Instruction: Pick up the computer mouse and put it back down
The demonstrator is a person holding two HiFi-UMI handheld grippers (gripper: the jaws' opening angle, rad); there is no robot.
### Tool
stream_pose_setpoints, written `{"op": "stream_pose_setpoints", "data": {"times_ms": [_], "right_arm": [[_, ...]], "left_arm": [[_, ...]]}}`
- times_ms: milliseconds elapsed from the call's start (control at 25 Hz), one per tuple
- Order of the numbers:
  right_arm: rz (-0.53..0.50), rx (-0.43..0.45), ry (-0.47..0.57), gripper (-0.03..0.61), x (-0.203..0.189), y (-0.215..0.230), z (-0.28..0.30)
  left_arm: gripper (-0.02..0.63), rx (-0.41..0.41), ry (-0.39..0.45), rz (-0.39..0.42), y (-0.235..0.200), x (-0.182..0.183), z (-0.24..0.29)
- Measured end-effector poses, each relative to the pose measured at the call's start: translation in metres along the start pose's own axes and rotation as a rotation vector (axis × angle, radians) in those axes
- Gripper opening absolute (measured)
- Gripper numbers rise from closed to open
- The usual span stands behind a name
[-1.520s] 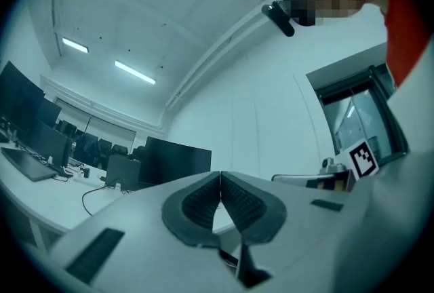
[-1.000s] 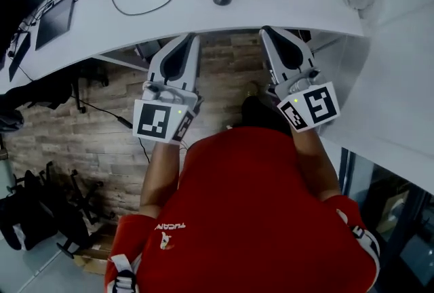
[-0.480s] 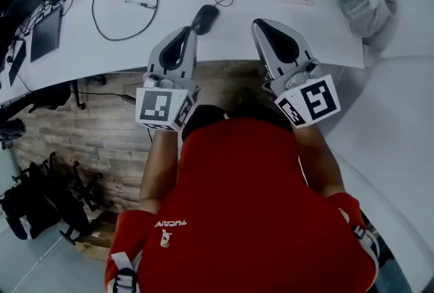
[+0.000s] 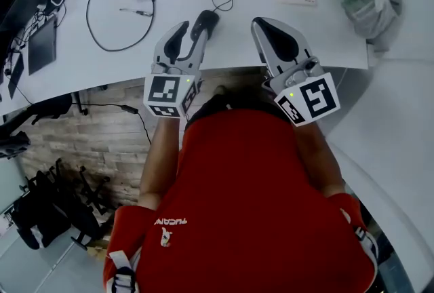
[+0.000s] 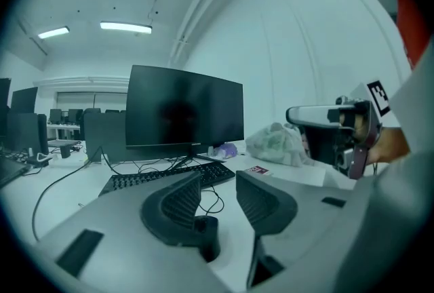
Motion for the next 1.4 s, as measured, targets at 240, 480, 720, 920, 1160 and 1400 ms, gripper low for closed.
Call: {"op": "stream_pose_setpoints", "data": {"times_ms": [240, 480, 720, 920, 1160, 1400], "right_arm": [[-0.005, -0.027, -0.021, 0.005, -0.006, -0.002, 0.008], [-0.003, -0.055, -0.043, 0.005, -0.012, 0.001, 0.012], [0.013, -0.087, -0.065, 0.005, -0.017, 0.007, 0.015], [0.032, -0.115, -0.078, 0.005, -0.022, 0.014, 0.016], [0.047, -0.139, -0.085, 0.005, -0.026, 0.017, 0.015], [0.058, -0.153, -0.088, 0.005, -0.03, 0.016, 0.01]], "left_arm": [[0.23, -0.038, -0.118, 0.001, -0.012, -0.025, 0.027], [0.268, -0.059, -0.262, -0.007, -0.02, -0.05, 0.056], [0.287, -0.052, -0.399, 0.023, -0.034, -0.073, 0.084], [0.291, -0.065, -0.494, 0.016, -0.038, -0.089, 0.097], [0.29, -0.076, -0.562, 0.006, -0.038, -0.101, 0.102], [0.29, -0.069, -0.558, 0.012, -0.038, -0.104, 0.102]]}}
Point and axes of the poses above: the fingertips, and each gripper's own axes: z forward along the fingers, y to its right, x out of its top, the point moved 9 cm from there along -z, backward along the fingers, and after that the axes turned 2 degrees about -x, right-handed, at the moved point
